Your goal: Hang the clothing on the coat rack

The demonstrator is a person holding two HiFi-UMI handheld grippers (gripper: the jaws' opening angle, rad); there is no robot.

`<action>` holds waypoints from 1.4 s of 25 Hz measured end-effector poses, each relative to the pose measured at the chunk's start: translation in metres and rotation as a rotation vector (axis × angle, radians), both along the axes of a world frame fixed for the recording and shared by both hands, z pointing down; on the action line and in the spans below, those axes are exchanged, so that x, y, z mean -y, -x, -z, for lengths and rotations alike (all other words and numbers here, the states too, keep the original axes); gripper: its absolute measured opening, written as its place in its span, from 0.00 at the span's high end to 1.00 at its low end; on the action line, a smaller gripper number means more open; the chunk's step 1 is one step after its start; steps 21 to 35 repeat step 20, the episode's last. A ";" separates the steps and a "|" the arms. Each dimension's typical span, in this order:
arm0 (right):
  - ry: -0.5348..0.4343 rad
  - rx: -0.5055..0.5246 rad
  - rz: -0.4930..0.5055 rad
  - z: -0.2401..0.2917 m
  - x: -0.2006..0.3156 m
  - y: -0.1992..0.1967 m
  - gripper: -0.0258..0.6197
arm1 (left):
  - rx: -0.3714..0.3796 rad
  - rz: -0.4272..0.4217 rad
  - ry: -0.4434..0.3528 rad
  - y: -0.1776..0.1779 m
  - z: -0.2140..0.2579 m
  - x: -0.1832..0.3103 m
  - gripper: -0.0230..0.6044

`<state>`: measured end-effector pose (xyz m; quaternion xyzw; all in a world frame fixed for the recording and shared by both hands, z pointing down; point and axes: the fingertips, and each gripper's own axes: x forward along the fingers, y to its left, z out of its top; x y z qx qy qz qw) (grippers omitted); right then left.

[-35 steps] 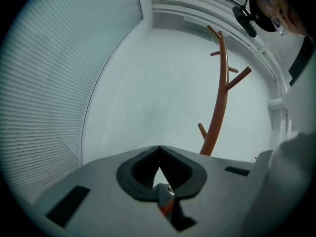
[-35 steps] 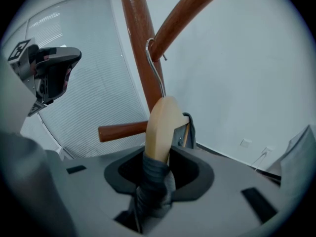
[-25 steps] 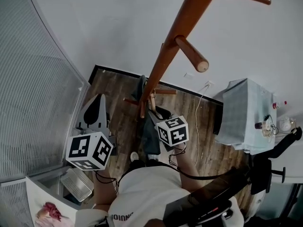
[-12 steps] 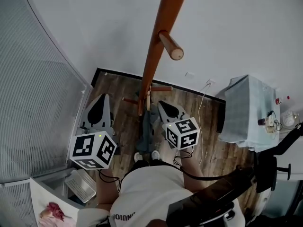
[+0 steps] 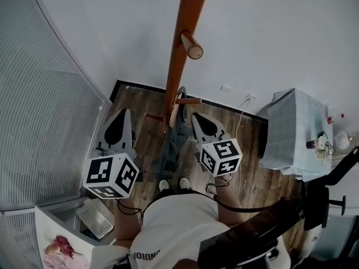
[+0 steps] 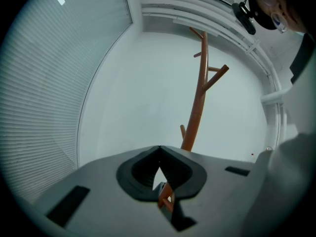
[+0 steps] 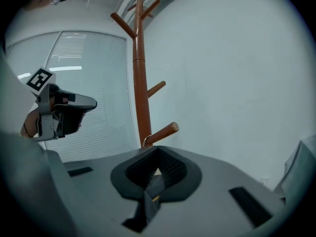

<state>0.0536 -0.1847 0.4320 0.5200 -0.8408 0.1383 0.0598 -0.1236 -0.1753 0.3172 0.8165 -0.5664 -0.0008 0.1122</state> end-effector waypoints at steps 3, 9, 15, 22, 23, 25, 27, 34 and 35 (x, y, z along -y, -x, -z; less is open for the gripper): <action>-0.009 0.005 -0.003 0.004 -0.001 -0.003 0.93 | 0.005 -0.001 -0.004 -0.002 0.002 -0.003 0.94; -0.030 0.011 0.000 0.011 -0.003 -0.004 0.93 | 0.016 -0.005 0.006 -0.006 0.001 -0.005 0.94; -0.027 0.011 -0.006 0.009 -0.006 -0.007 0.93 | 0.028 -0.023 0.018 -0.010 -0.003 -0.010 0.94; -0.040 0.007 -0.010 0.011 -0.007 -0.008 0.93 | 0.020 -0.015 0.018 -0.006 -0.004 -0.011 0.94; -0.040 0.007 -0.010 0.011 -0.007 -0.008 0.93 | 0.020 -0.015 0.018 -0.006 -0.004 -0.011 0.94; -0.040 0.007 -0.010 0.011 -0.007 -0.008 0.93 | 0.020 -0.015 0.018 -0.006 -0.004 -0.011 0.94; -0.040 0.007 -0.010 0.011 -0.007 -0.008 0.93 | 0.020 -0.015 0.018 -0.006 -0.004 -0.011 0.94; -0.040 0.007 -0.010 0.011 -0.007 -0.008 0.93 | 0.020 -0.015 0.018 -0.006 -0.004 -0.011 0.94; -0.040 0.007 -0.010 0.011 -0.007 -0.008 0.93 | 0.020 -0.015 0.018 -0.006 -0.004 -0.011 0.94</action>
